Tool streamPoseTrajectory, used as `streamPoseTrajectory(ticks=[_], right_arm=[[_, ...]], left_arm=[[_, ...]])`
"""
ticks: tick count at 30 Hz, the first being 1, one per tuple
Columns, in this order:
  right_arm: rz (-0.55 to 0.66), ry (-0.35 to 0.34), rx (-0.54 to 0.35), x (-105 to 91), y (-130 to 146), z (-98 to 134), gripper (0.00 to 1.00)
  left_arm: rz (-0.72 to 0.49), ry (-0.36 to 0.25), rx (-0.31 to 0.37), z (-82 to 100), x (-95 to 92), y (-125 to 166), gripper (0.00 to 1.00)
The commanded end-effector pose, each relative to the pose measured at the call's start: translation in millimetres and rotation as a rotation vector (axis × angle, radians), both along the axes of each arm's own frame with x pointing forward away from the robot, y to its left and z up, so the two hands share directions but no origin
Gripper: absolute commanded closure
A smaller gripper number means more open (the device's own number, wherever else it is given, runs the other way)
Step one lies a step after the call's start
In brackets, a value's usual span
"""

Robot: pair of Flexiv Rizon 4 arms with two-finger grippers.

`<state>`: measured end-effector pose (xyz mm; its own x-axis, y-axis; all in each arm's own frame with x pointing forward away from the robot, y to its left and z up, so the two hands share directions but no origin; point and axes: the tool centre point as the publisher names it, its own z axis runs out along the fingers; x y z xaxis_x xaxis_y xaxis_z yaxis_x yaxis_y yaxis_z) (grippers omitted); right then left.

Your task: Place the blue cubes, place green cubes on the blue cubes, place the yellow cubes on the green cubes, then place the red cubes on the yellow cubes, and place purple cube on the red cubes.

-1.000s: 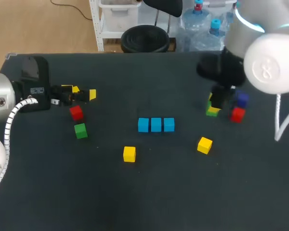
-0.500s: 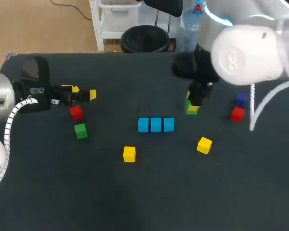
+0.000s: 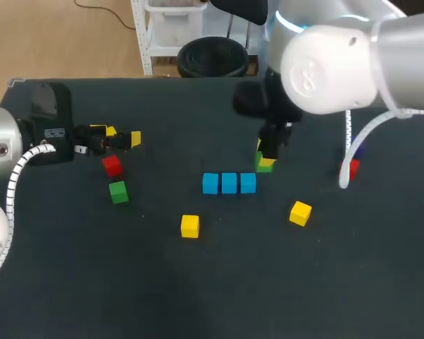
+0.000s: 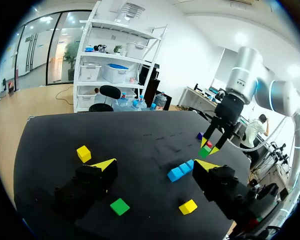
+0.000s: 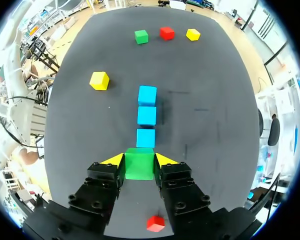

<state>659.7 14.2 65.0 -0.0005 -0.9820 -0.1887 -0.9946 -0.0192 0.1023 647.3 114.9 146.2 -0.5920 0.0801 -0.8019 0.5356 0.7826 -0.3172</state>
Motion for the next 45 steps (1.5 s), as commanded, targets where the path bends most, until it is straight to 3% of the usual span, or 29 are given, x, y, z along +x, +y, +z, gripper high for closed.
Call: streamPoseTrajectory(ticks=[1,25,45], right_arm=[[-0.023,0.037,-0.015,9.9,10,-7,1.00],[0.016,0.063,0.020,2.4,37,-17,1.00],[0.040,0.070,-0.006,-0.7,41,-26,1.00]], left_arm=[[-0.004,-0.006,-0.008,-1.3,-0.5,2,0.00],[-0.004,-0.006,-0.008,-1.3,-0.5,2,0.00],[-0.004,-0.006,-0.008,-1.3,-0.5,2,0.00]])
